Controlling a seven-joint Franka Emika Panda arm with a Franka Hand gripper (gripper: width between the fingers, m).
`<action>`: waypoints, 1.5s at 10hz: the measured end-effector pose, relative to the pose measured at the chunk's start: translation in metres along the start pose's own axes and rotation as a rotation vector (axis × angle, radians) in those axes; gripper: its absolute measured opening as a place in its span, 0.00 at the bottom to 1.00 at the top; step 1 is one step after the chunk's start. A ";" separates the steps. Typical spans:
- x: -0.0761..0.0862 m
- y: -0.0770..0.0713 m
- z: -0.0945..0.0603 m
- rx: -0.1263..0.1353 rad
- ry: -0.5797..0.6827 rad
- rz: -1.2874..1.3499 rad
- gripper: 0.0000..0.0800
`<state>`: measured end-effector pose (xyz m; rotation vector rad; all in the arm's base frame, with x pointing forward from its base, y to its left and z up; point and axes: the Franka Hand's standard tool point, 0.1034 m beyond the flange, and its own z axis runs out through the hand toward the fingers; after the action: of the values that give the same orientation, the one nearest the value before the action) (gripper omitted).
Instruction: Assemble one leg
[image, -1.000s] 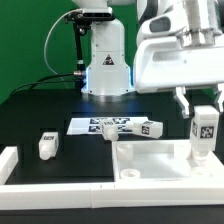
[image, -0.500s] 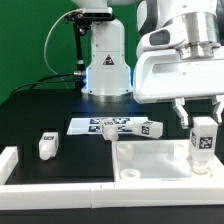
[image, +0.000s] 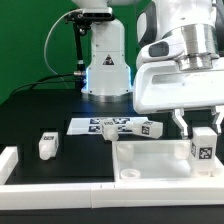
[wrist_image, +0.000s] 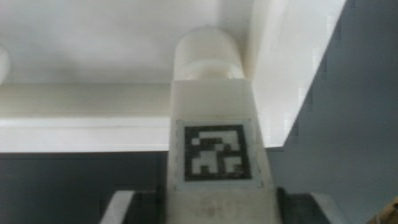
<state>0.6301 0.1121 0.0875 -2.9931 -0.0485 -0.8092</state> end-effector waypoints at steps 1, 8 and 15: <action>0.000 0.000 0.000 0.000 0.000 -0.005 0.36; 0.001 0.009 -0.003 -0.021 -0.235 -0.018 0.80; 0.006 0.016 -0.002 -0.006 -0.594 0.072 0.81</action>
Offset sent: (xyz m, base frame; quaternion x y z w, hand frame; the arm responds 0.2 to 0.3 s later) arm 0.0000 0.0000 0.0000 0.0000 0.0000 0.0000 1.0000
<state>0.6350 0.0963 0.0918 -3.0968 0.0432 0.1043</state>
